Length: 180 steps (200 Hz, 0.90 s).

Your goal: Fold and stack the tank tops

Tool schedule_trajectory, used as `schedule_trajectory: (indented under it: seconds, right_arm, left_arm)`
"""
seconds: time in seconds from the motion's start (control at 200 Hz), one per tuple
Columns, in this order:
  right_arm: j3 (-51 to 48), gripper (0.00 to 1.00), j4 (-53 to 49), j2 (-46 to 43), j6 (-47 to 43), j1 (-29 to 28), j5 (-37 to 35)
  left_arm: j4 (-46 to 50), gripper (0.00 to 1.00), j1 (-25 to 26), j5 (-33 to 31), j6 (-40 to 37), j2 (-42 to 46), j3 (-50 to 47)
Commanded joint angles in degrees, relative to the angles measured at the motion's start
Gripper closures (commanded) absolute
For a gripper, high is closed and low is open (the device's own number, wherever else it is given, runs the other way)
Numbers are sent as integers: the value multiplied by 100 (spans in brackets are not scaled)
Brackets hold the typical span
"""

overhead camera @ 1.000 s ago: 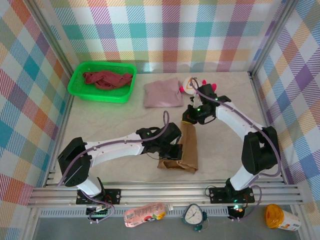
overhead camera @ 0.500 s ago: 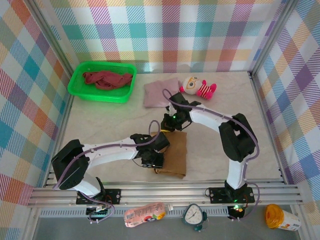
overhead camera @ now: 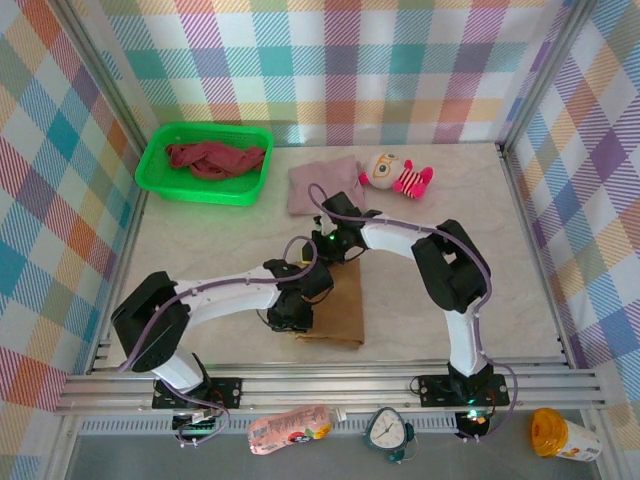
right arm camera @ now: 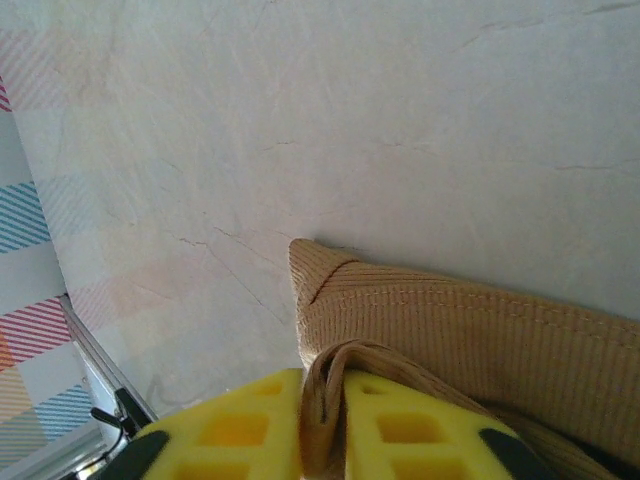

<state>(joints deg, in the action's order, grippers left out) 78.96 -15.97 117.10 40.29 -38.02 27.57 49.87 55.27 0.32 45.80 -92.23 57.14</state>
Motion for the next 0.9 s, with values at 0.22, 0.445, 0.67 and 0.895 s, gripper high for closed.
schedule_trajectory:
  seconds: [0.22, 0.445, 0.67, 0.895]
  right_arm:
    - [491, 66, -642, -161, -1556, 117, -368]
    - [828, 70, -838, 427, -2101, 45, -312]
    - [359, 74, -1172, 169, -2234, 218, -668]
    - [-899, 74, -1304, -631, -2219, 735, -919]
  left_arm:
    - [-29, 75, -324, -248, -57, -341, -278]
    - [-74, 82, -642, -260, -365, -586, -263]
    - [-9, 84, -1054, -365, -821, -673, -121]
    - [148, 87, -1482, -645, -1667, -1139, 307]
